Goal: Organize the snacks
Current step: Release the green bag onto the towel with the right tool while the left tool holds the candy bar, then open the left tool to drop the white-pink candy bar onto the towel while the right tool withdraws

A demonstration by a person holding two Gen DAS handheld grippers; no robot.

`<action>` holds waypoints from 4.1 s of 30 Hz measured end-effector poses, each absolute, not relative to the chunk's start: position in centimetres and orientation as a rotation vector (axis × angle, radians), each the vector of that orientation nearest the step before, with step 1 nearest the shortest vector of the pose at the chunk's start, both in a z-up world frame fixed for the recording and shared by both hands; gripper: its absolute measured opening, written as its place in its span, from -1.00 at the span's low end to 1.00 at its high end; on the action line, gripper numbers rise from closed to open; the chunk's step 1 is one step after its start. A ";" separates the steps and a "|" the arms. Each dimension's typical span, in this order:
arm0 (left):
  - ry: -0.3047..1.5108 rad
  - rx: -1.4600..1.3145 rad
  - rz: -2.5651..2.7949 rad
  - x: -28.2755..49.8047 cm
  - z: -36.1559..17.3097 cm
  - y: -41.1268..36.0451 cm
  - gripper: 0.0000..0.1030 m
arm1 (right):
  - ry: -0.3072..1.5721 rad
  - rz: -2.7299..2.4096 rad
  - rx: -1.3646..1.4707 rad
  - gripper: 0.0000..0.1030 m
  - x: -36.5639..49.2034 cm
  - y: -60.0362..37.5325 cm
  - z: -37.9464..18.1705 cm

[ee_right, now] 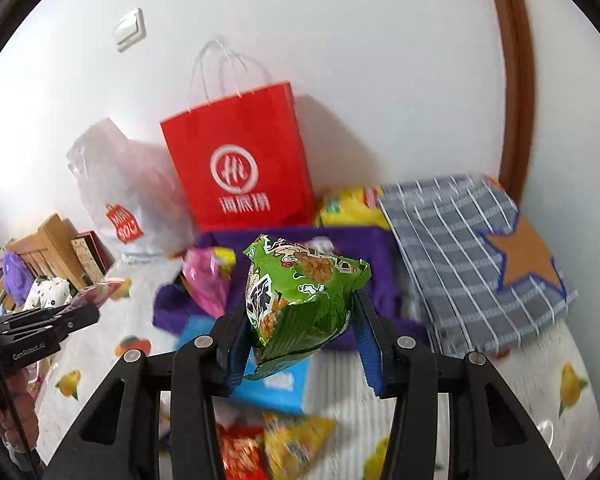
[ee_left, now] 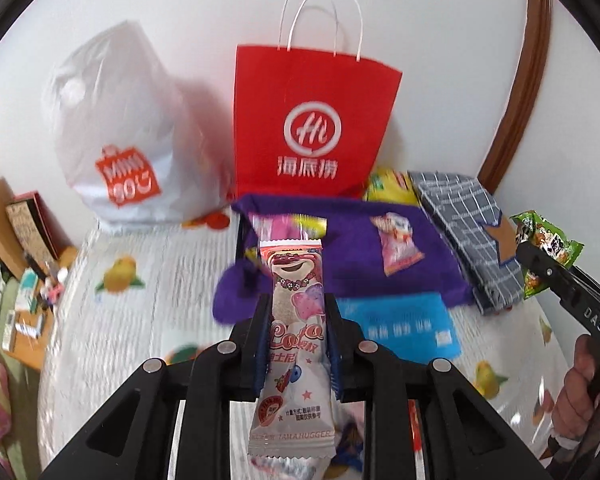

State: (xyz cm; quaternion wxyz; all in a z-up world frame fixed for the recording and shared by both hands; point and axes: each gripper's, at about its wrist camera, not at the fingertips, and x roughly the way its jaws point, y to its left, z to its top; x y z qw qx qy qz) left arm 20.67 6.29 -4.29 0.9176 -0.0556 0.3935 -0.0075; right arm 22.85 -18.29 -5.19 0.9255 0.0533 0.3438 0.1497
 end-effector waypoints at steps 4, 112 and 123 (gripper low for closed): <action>0.793 -0.111 -0.016 23.1 -3.2 6.2 -0.56 | 0.681 0.322 0.103 -0.09 25.0 -17.2 -4.0; 1.070 -0.029 -0.085 37.5 -12.6 4.8 -0.53 | 0.915 0.351 -0.087 0.09 40.1 -14.6 -12.8; 1.074 0.019 -0.115 37.0 -12.3 4.1 -0.53 | 0.886 0.348 -0.079 0.09 39.0 -14.3 -11.4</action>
